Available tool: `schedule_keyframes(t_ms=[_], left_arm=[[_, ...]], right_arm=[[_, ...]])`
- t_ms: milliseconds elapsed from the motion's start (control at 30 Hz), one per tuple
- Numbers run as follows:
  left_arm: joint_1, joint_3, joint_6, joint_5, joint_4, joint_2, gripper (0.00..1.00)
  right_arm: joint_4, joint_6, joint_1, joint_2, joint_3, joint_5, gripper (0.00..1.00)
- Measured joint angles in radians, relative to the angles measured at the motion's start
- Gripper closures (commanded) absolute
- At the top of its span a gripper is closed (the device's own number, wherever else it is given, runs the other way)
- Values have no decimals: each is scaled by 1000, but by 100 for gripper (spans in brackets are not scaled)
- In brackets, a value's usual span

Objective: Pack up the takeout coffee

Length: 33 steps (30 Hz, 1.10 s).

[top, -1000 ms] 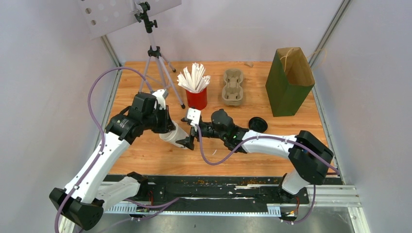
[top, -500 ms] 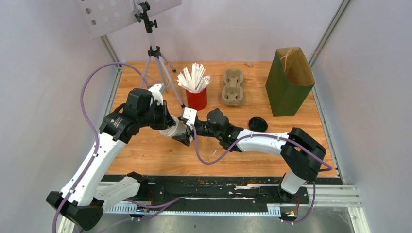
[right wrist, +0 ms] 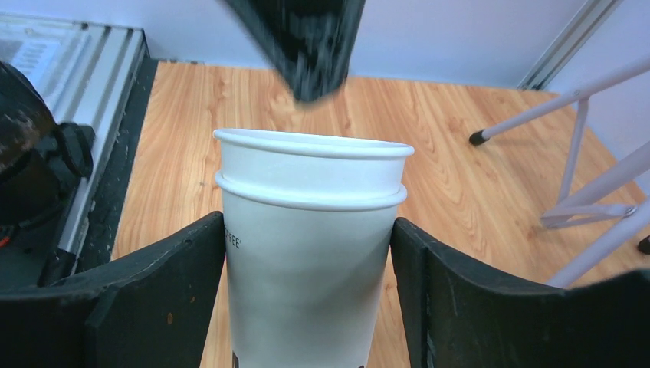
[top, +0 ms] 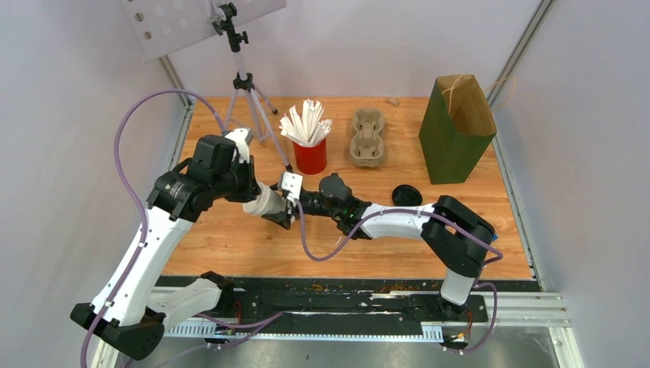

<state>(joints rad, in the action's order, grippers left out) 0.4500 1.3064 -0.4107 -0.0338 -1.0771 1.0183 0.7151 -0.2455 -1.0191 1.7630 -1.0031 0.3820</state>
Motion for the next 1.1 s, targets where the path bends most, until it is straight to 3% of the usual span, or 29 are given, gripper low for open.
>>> schedule_keyframes(t_ms=[233,267,400,500,933,1000,1100], left_arm=[[0,36,25,54,-11,-4,100],[0,36,27,56,-12,-4,95],[0,36,41,47,-11,-4,60],[0,28,54,20,-8,-5,54],[0,-36,58,-38,5,-5,55],[0,-50,55,-50,14,-5,60],[0,-63,50,-70,24,-5,77]], right_arm=[[-17,0,2,85,0,14,36],[-19,0,2,89,2,17,36],[-6,0,2,90,4,23,36],[9,0,2,87,8,26,36],[60,1,1,-14,34,40,36],[64,1,1,-18,34,40,37],[63,1,1,-19,39,40,37]])
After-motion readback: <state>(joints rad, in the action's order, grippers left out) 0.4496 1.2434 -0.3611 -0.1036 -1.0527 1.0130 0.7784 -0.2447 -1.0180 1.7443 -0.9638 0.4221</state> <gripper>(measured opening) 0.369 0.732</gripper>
